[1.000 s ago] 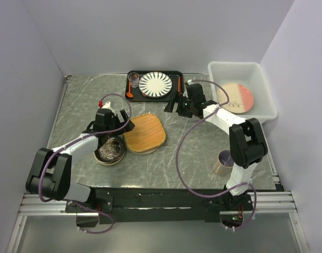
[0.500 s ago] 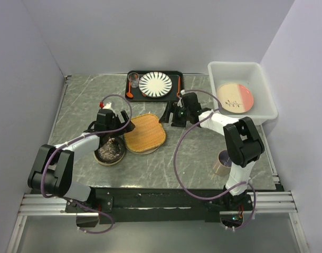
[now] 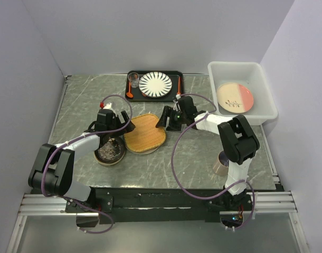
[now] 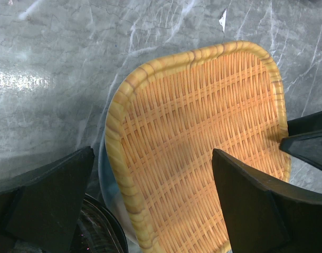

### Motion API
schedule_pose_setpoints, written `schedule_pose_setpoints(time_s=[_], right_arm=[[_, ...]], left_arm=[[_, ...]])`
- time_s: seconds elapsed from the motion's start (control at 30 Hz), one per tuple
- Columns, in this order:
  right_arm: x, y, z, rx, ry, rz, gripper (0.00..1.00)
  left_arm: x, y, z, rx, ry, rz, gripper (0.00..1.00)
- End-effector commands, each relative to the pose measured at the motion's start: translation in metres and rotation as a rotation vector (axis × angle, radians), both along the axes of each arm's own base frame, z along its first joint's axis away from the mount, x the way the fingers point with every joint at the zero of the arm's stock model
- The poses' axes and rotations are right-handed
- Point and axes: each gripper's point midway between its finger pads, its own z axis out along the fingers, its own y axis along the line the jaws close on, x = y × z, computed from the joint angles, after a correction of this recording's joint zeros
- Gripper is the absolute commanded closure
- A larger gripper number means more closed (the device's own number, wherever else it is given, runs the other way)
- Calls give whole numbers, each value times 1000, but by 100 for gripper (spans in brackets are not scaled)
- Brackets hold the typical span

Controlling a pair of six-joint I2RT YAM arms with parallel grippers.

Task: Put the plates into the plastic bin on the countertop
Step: Pick up the plate at the center of the board.

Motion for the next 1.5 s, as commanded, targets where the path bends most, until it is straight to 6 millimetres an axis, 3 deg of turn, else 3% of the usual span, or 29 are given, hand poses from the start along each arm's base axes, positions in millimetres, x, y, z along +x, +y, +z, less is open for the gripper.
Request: schedule_pose_setpoints(time_s=[0.0, 0.13, 0.4, 0.6, 0.97, 1.47], right_arm=[[0, 11, 0, 25, -9, 25, 24], [-2, 13, -5, 29, 3, 27, 31], [-3, 15, -5, 47, 13, 33, 81], [-3, 16, 4, 54, -5, 45, 96], [0, 14, 28, 77, -58, 41, 99], [4, -5, 52, 52, -111, 10, 97]], left_arm=[[10, -5, 13, -30, -44, -7, 1], [10, -6, 13, -34, -46, -12, 1], [11, -7, 13, -34, -47, -17, 1], [12, -7, 15, -34, -51, -18, 1], [11, -3, 29, -34, -101, 0, 1], [12, -7, 19, -37, -75, -19, 1]])
